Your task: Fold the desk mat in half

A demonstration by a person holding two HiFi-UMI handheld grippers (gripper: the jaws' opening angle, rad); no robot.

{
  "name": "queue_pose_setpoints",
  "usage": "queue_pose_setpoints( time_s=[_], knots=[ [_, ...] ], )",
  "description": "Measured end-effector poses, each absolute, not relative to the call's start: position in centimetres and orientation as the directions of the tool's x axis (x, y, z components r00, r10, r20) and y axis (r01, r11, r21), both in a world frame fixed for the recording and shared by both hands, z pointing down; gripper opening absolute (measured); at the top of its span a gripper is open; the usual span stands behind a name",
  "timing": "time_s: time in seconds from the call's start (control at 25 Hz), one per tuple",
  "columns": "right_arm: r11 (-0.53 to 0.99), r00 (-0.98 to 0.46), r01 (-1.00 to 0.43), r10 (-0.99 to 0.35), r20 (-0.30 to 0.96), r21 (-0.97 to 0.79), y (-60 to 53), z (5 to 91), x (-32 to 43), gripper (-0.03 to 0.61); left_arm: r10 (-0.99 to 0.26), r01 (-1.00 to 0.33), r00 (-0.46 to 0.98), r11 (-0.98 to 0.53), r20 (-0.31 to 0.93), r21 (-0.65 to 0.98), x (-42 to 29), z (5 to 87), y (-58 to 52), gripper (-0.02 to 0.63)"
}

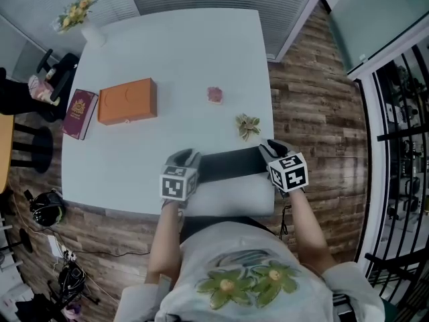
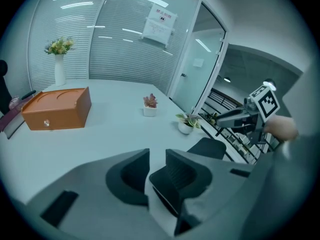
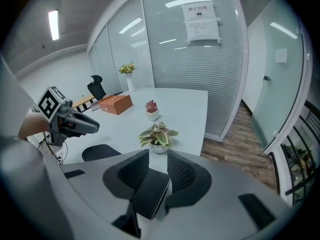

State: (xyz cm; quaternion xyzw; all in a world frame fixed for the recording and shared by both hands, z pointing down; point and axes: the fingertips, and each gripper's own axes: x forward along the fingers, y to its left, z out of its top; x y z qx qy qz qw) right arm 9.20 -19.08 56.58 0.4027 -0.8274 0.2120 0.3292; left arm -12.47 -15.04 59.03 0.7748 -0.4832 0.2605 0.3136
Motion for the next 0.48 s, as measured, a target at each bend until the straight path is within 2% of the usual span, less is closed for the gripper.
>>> queue_pose_setpoints(
  time_s=[0.32, 0.48],
  knots=[
    [0.588, -0.499, -0.804, -0.592, 0.633, -0.084, -17.4, 52.5, 8.4, 0.11, -0.672, -0.912, 0.401, -0.357, 0.623, 0.202, -11.0, 53.9, -14.2, 0.078],
    [0.603, -0.523, -0.794, -0.61, 0.595, -0.079, -16.1, 50.5, 7.7, 0.077, -0.704, -0.902, 0.424, -0.384, 0.57, 0.197, -9.3, 51.1, -13.7, 0.071]
  ],
)
